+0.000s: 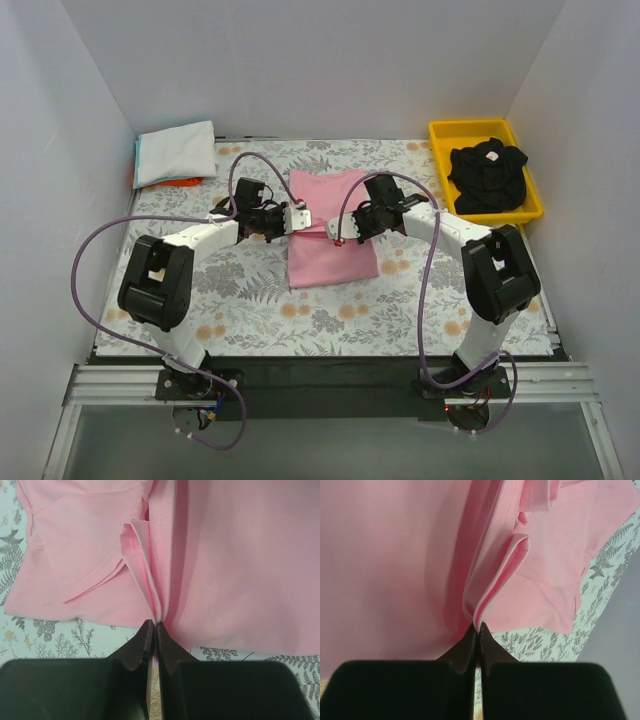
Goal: Fold and stack the t-shirts
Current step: Fold the tshirt
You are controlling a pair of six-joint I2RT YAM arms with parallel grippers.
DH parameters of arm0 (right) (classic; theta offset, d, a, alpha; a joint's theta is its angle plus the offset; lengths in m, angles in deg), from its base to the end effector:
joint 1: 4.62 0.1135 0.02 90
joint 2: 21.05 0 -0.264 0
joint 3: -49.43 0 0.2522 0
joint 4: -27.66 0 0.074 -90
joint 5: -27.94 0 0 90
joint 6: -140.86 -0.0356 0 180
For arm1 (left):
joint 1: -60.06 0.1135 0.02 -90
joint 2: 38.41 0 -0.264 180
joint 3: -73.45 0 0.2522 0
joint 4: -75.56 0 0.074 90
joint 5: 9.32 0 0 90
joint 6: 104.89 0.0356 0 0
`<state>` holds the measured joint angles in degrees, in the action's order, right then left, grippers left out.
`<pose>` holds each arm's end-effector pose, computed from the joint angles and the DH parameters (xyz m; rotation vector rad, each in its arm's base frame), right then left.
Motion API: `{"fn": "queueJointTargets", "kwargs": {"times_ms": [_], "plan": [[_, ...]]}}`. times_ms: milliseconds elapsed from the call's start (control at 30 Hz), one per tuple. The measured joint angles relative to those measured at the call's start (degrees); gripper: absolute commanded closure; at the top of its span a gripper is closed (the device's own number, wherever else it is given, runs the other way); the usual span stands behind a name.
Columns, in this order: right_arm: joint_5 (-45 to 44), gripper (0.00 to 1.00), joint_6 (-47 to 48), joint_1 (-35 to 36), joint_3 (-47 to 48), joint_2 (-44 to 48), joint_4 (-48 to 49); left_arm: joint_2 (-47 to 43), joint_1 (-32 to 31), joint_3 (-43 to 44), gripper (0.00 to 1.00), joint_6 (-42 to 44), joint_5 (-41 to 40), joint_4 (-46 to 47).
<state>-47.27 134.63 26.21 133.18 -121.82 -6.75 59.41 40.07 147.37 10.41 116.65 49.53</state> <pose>0.3200 0.2016 0.2143 -2.1025 1.2188 -0.0966 0.3243 -0.1402 0.1942 1.1502 2.0416 -0.7153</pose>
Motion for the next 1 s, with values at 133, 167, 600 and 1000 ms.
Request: {"fn": "queueJointTargets", "kwargs": {"times_ms": [133, 167, 600, 1000], "plan": [[0.00, 0.99, 0.11, -0.48, 0.09, -2.40, 1.57, 3.26, 0.44, 0.83, 1.00, 0.24, 0.02, 1.90], [0.02, 0.99, 0.11, -0.61, 0.17, -2.84, 1.81, 3.54, 0.48, 0.92, 1.00, 0.24, 0.00, 2.12], [-0.63, 0.88, 0.13, -1.95, 3.02, -7.39, 4.39, 9.86, 0.76, 4.52, 0.98, 0.68, -0.81, 5.95], [-3.56, 0.13, -10.10, -3.52, 10.93, -8.87, 1.57, 15.15, 1.42, 14.16, 0.55, -13.49, -3.85, 7.56]]}}
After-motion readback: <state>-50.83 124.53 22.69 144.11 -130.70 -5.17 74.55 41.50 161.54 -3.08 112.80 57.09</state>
